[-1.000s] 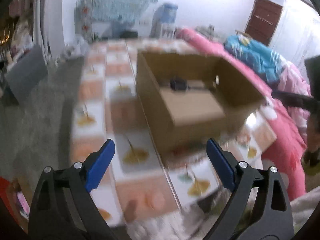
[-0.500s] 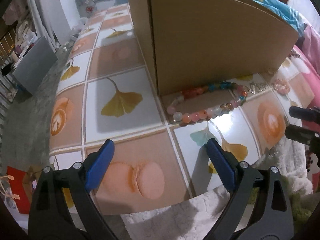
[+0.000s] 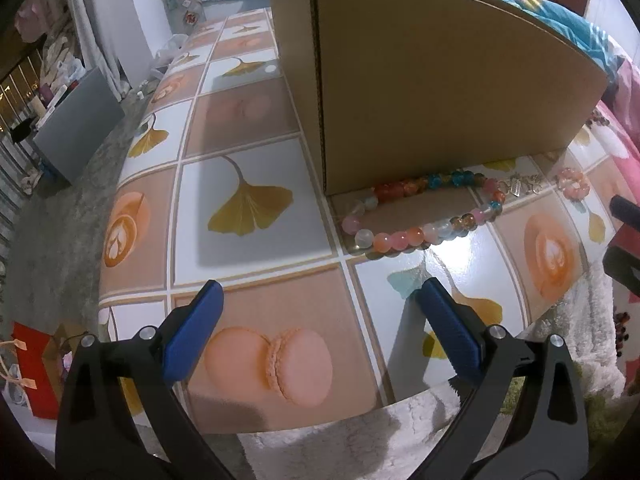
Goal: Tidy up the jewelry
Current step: 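Move both tools back to the jewelry in front of the box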
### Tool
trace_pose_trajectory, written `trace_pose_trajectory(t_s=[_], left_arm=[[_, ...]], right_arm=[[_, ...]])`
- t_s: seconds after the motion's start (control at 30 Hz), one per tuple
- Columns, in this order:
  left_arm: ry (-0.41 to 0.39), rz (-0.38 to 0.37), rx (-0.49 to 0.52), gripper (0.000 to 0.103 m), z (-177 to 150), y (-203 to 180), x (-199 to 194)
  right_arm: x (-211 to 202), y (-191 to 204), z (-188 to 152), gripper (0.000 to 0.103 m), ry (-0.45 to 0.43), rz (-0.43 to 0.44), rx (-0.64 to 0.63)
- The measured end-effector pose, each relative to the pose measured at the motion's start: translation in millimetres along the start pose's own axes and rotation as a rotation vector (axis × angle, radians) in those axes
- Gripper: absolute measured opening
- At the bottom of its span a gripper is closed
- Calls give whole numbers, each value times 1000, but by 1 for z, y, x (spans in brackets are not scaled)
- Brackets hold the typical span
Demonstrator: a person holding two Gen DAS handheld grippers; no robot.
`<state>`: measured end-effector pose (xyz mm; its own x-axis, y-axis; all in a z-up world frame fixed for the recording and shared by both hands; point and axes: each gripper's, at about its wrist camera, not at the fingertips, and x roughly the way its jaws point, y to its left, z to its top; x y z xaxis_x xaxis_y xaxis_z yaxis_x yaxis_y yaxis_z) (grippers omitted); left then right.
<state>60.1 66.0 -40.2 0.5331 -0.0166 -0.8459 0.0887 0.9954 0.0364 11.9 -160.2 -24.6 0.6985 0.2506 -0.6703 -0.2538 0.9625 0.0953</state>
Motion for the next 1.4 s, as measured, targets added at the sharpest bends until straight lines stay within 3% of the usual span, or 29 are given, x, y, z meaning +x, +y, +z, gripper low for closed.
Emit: trace_pose_trajectory(t_s=[0.5,1.0,1.27,1.4], left_arm=[[-13,9,-67,96,4,0,4],[-12,29,-101,96,4,-1,3],[-15,29,-102,96,4,-2,3],[-15,28,-101,96,4,-2,3]], right_arm=[[-12,-23,-12,85,-48,34,61],[-2,-16,-10,85,-9,80,56],[7,-7,-4,85,23,47,32],[6,-1,-3,96,15,17,11]])
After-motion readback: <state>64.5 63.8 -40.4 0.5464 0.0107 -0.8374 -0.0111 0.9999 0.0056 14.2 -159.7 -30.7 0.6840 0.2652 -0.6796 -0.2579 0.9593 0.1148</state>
